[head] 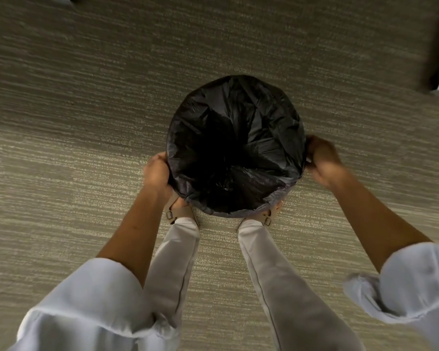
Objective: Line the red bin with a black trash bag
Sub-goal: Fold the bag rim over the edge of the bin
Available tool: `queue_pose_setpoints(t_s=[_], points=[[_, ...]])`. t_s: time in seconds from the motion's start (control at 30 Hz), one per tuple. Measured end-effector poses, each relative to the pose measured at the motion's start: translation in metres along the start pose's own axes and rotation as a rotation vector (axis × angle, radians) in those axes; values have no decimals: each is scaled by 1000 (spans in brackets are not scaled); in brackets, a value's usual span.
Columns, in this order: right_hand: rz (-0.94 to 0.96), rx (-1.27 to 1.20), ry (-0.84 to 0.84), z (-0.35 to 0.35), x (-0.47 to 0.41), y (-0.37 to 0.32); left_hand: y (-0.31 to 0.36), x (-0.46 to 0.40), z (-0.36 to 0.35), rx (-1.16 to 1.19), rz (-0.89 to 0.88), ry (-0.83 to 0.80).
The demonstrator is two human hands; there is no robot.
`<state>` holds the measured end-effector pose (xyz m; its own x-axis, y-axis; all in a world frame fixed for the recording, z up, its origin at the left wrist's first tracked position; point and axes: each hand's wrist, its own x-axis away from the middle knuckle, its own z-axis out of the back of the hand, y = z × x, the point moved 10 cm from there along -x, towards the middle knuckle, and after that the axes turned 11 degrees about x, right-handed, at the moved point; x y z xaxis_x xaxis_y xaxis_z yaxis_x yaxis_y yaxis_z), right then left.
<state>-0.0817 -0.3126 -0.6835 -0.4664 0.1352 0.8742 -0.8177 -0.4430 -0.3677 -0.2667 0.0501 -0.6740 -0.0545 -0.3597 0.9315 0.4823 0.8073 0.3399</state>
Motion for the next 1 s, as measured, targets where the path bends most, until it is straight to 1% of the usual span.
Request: queue_pose_setpoints(t_s=[0.07, 0.1, 0.17, 0.2, 0.37, 0.53, 0.63, 0.77, 0.93, 1.0], points=[[25, -110, 4, 3, 1, 0, 4, 9, 6, 36, -52, 24], [48, -140, 0, 3, 1, -3, 4, 12, 4, 78, -62, -1], [108, -130, -1, 4, 0, -9, 4, 15, -2, 179, -68, -82], [138, -124, -1, 4, -1, -12, 4, 14, -4, 193, -72, -111], [214, -83, -67, -6, -1, -29, 7, 5, -12, 121, -75, -239], [203, -23, -89, -15, -2, -36, 10, 2, -15, 125, -33, -217], [176, 1, -111, -17, -5, -36, 14, -4, -19, 112, -56, -235], [192, -12, -84, -12, -3, -41, 16, -6, -29, 122, -54, -292], [155, -27, -161, -25, -9, -41, 14, -7, -33, 99, -9, -194], [126, -14, -139, -27, -13, -38, 11, -6, -35, 106, 23, -189]])
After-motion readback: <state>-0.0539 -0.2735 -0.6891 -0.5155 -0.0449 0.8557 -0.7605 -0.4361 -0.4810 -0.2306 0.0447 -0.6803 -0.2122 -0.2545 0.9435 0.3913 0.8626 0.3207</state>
